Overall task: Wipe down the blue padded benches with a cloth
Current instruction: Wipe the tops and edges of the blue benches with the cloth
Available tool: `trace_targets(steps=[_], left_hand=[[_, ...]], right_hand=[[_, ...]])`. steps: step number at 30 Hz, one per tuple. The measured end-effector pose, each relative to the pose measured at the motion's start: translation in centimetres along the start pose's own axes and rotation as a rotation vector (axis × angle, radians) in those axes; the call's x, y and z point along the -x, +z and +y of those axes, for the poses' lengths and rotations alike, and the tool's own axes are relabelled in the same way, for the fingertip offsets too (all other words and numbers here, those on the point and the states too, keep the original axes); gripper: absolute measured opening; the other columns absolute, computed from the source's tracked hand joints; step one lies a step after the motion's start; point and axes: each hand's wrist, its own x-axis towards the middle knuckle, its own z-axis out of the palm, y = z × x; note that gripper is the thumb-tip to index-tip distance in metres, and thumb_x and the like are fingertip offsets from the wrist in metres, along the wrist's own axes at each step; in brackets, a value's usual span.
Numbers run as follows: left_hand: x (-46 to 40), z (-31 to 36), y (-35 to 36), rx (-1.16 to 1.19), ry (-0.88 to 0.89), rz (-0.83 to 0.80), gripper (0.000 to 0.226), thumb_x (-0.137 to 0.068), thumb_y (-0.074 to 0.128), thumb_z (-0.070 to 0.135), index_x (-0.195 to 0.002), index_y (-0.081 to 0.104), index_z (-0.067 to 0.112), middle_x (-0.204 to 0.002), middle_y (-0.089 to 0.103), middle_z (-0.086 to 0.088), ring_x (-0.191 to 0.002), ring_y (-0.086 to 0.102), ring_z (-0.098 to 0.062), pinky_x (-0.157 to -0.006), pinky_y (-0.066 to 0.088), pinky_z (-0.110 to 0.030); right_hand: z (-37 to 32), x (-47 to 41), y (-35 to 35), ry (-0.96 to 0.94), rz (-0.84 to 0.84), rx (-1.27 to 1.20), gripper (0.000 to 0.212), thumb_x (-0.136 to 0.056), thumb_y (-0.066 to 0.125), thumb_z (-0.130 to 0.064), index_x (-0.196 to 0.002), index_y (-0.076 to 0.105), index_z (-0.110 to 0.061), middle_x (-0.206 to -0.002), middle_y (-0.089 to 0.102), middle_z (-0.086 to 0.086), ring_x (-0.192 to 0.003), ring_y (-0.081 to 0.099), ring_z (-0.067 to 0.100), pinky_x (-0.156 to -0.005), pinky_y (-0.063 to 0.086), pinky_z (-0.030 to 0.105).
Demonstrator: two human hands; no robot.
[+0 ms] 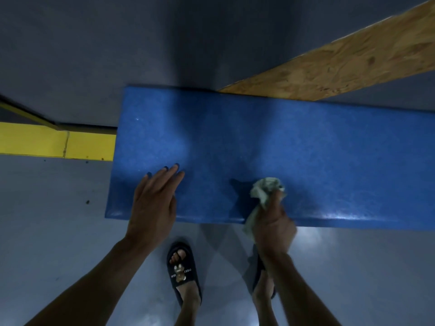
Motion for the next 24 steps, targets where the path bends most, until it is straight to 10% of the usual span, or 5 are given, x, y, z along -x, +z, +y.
trace_targets(steps=[6, 11, 17, 24], left_hand=[[0.1, -1.4, -0.7, -0.014, 0.002, -0.018, 0.054, -0.09, 0.038, 0.009, -0.142, 0.051, 0.01, -0.151, 0.047, -0.004, -0.139, 0.044, -0.025, -0.11, 0.035, -0.056], [0.1, -2.4, -1.1, 0.0, 0.006, -0.031, 0.055, -0.089, 0.04, 0.008, -0.143, 0.05, 0.012, -0.153, 0.045, -0.001, -0.141, 0.041, -0.022, -0.113, 0.032, -0.054], [-0.1, -2.5, -1.2, 0.026, 0.003, 0.015, 0.051, -0.09, 0.052, -0.004, -0.139, 0.054, 0.009, -0.148, 0.05, -0.005, -0.137, 0.045, -0.025, -0.111, 0.035, -0.057], [0.1, -3.6, -1.4, 0.05, -0.009, -0.005, 0.051, -0.088, 0.045, 0.005, -0.138, 0.055, 0.008, -0.147, 0.05, -0.007, -0.136, 0.046, -0.027, -0.109, 0.036, -0.058]], right_hand=[[-9.5, 5.2, 4.5, -0.485, -0.072, 0.037, 0.039, -0.082, 0.045, -0.024, -0.12, 0.049, -0.017, -0.084, 0.072, 0.003, -0.05, 0.065, 0.024, -0.037, 0.049, 0.03], [-7.0, 2.9, 2.9, -0.763, -0.016, 0.128, 0.047, -0.075, 0.058, -0.026, -0.12, 0.049, -0.018, -0.075, 0.069, 0.0, -0.046, 0.063, 0.024, -0.038, 0.046, 0.029], [3.6, -3.7, -4.4, -0.161, 0.024, 0.33, 0.049, -0.09, 0.053, -0.029, -0.135, 0.035, -0.022, -0.093, 0.071, 0.014, -0.075, 0.067, 0.041, -0.065, 0.051, 0.044], [-5.1, 1.7, 2.6, -0.147, 0.041, 0.056, 0.048, -0.093, 0.05, -0.018, -0.134, 0.032, -0.038, -0.1, 0.072, 0.008, -0.074, 0.069, 0.038, -0.061, 0.052, 0.04]])
